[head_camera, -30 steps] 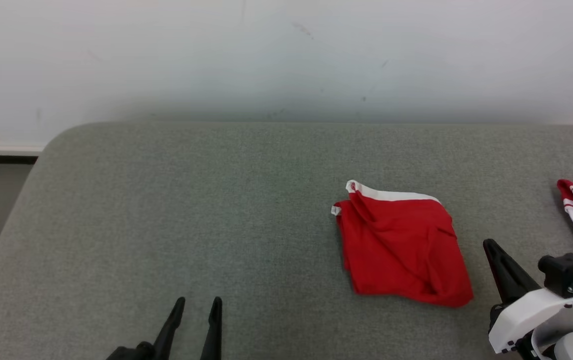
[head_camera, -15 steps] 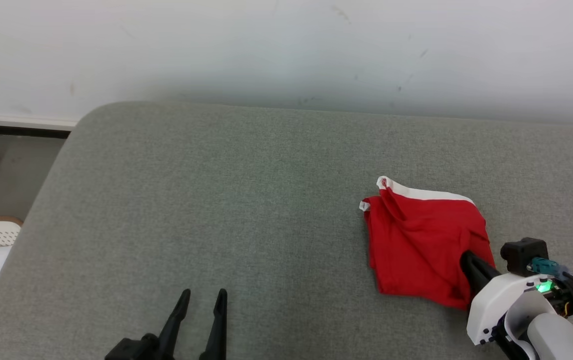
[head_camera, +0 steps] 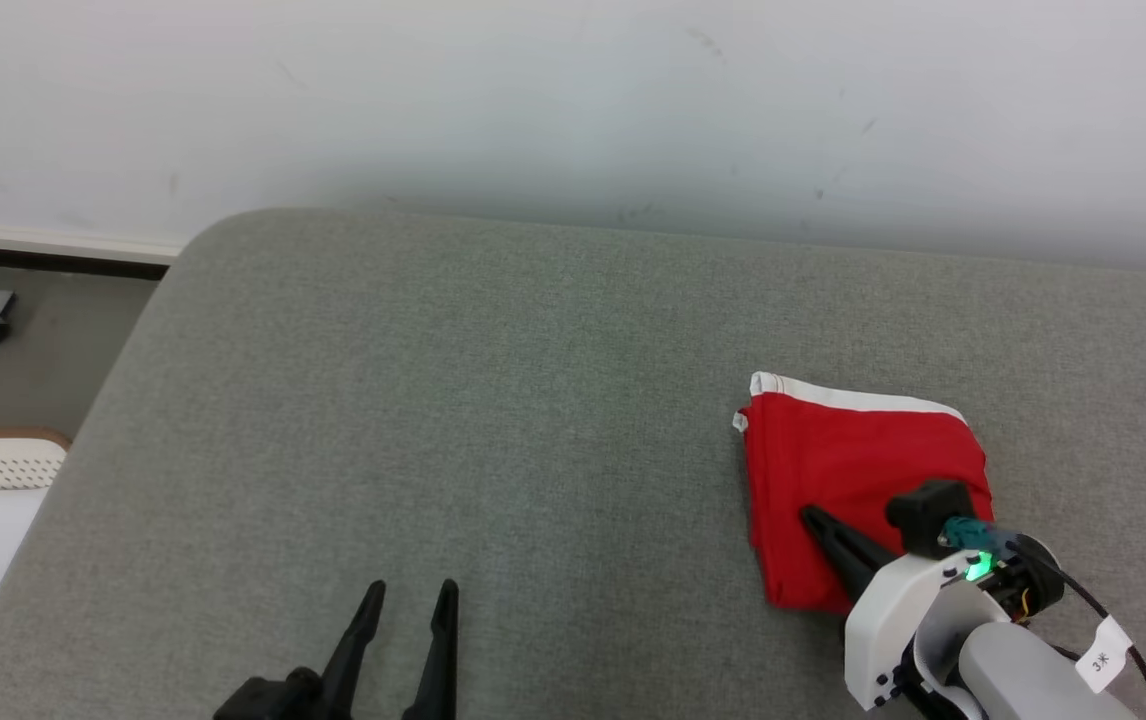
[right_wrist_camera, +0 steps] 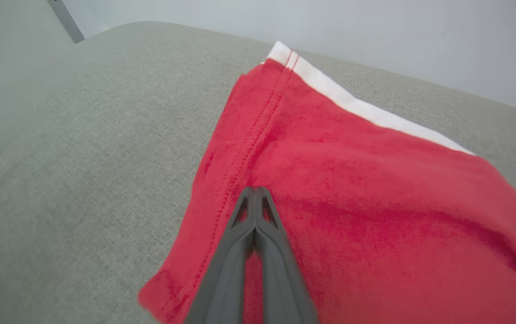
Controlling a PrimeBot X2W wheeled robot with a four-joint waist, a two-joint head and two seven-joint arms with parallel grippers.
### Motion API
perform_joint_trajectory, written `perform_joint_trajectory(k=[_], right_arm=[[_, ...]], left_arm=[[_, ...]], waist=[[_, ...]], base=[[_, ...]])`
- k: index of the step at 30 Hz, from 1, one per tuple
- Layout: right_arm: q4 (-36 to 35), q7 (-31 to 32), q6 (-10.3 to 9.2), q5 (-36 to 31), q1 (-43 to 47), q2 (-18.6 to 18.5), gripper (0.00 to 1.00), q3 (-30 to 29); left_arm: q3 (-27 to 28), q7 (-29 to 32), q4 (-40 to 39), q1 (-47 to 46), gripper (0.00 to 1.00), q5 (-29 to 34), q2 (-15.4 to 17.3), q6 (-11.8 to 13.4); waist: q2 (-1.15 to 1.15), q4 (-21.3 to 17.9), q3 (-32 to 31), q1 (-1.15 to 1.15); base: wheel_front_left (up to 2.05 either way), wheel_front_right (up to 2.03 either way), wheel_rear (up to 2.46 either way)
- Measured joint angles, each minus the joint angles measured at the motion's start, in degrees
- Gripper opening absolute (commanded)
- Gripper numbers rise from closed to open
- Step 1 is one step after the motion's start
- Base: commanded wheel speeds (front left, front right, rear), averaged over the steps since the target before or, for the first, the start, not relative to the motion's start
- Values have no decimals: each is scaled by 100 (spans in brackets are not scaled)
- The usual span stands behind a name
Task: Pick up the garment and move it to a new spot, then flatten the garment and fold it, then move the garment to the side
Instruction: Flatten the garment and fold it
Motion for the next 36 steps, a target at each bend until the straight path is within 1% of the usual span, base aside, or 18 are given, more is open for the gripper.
perform_joint_trajectory(k=[3, 9, 12, 18, 19, 21, 22, 23, 26, 28, 29, 34, 36], right_arm=[[-92, 2, 0, 69, 4, -76, 0, 441], [-278, 213, 0, 309, 116, -166, 0, 1215], [-342, 179, 0, 422, 118, -211, 0, 1392], [-481, -308, 0, 557, 186, -281, 0, 1401], [-523, -393, 0, 566, 221, -309, 4, 1365], [-611, -594, 0, 589, 287, -364, 29, 1217], [-669, -694, 0, 589, 336, -416, 56, 1131], [-734, -793, 0, 589, 391, -475, 100, 1029], [-805, -1023, 0, 411, 533, -714, 100, 617], [-868, -1145, 0, 342, 704, -843, 100, 204], [-905, -1196, -1, 312, 817, -876, 100, -34], [-1230, -1321, 0, -287, 1435, -1068, 100, -1382], [-1601, -1337, 0, -679, 1741, -1077, 100, -1895]], left_arm=[[23, 0, 4, 24, 100, -1, 0, 1], [49, 0, 0, 80, 100, -10, 0, 24], [54, 0, -1, 108, 100, -22, 0, 33], [145, 0, 19, 159, 100, 10, 0, 13], [168, 0, 21, 170, 100, 31, 0, 5], [225, 0, 29, 215, 100, 67, 0, -12], [259, 0, 35, 244, 100, 81, 0, -19], [292, 0, 35, 269, 100, 93, 0, -20], [393, 0, 29, 299, 100, 113, 2, -36], [445, 0, 27, 352, 100, 145, -2, -45], [474, 0, 30, 381, 100, 148, -1, -51], [622, 0, 49, 478, 100, 205, -1, -69], [666, 0, 60, 519, 100, 285, 0, -69]], waist=[[0, -9, -42, 0], [0, -120, -133, 0], [0, -206, -167, 0], [0, -391, -320, 0], [0, -424, -358, 0], [0, -496, -442, 0], [0, -533, -490, 0], [0, -576, -530, 0], [0, -712, -625, 0], [0, -792, -685, 0], [0, -825, -718, 0], [0, -978, -819, 0], [0, -1033, -843, 0]], base=[[0, 0, 0], [0, 0, 0], [0, 0, 0], [0, 0, 0], [0, 0, 0], [0, 0, 0], [0, 0, 0], [0, 0, 0], [0, 0, 0], [0, 0, 0], [0, 0, 0], [0, 0, 0], [0, 0, 0]])
